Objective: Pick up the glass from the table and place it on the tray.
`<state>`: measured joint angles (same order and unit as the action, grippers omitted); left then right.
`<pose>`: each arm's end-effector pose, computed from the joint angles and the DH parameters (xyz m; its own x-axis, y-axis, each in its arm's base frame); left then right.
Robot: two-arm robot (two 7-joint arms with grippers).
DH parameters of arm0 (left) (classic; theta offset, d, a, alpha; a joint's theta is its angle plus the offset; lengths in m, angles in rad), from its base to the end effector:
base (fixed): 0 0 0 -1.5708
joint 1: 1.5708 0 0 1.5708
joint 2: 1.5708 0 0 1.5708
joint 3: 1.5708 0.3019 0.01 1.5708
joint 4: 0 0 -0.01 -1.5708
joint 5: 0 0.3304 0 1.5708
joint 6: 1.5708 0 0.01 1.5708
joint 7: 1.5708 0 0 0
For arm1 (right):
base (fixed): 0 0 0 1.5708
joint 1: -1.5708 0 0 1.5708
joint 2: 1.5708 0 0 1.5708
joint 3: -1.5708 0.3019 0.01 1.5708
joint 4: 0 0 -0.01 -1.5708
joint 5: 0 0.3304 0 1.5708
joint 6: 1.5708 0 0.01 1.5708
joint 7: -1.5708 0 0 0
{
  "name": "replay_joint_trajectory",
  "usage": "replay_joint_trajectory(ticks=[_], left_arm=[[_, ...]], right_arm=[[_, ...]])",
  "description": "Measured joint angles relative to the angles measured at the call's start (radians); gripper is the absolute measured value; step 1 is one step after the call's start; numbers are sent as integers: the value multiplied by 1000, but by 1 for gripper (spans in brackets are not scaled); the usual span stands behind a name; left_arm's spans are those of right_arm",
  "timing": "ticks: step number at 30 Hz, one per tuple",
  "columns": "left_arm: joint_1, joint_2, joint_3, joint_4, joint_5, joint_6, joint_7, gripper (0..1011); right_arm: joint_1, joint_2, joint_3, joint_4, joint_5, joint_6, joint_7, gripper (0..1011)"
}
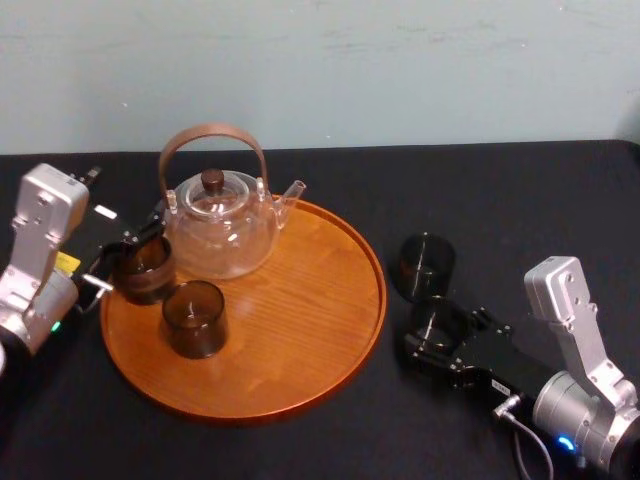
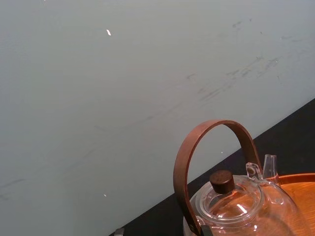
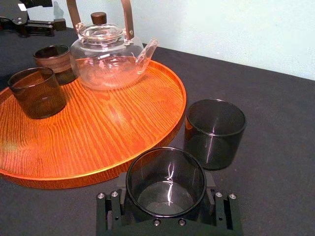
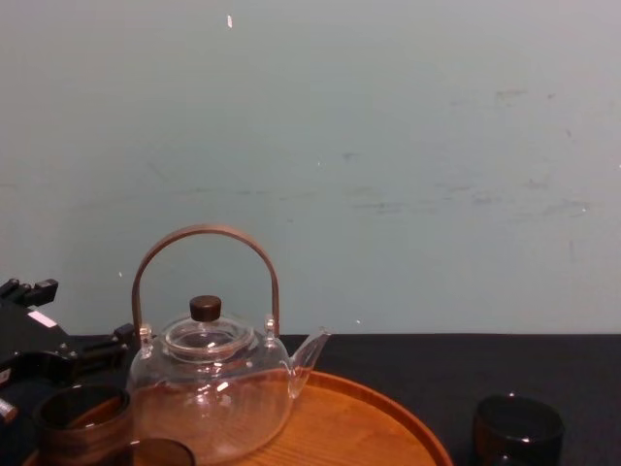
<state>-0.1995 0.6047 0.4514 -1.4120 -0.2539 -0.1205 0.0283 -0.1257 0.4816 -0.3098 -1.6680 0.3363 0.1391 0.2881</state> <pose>0.3804 0.0837 -0.3160 0.2923 0.8803 0.3738 -0.9553 0.2873 0.0703 0.2930 -0.0349 -0.3373 0.5746 -0.8184 -0.0107 0.7742 0.5476 -0.3174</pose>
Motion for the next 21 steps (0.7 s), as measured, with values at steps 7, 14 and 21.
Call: replay_joint_trajectory(ticks=[7,14,21], left_arm=[[0,0,0,0,0,0,0,1001],[0,0,0,0,0,0,0,1001],[0,0,0,0,0,0,0,1001]], right_arm=[[4,-11,6,0,0,-3,14,905],[15,-24,-3,-24,-8,-4,39,905],[43,-41,-41,-37,-21,-4,70,905]])
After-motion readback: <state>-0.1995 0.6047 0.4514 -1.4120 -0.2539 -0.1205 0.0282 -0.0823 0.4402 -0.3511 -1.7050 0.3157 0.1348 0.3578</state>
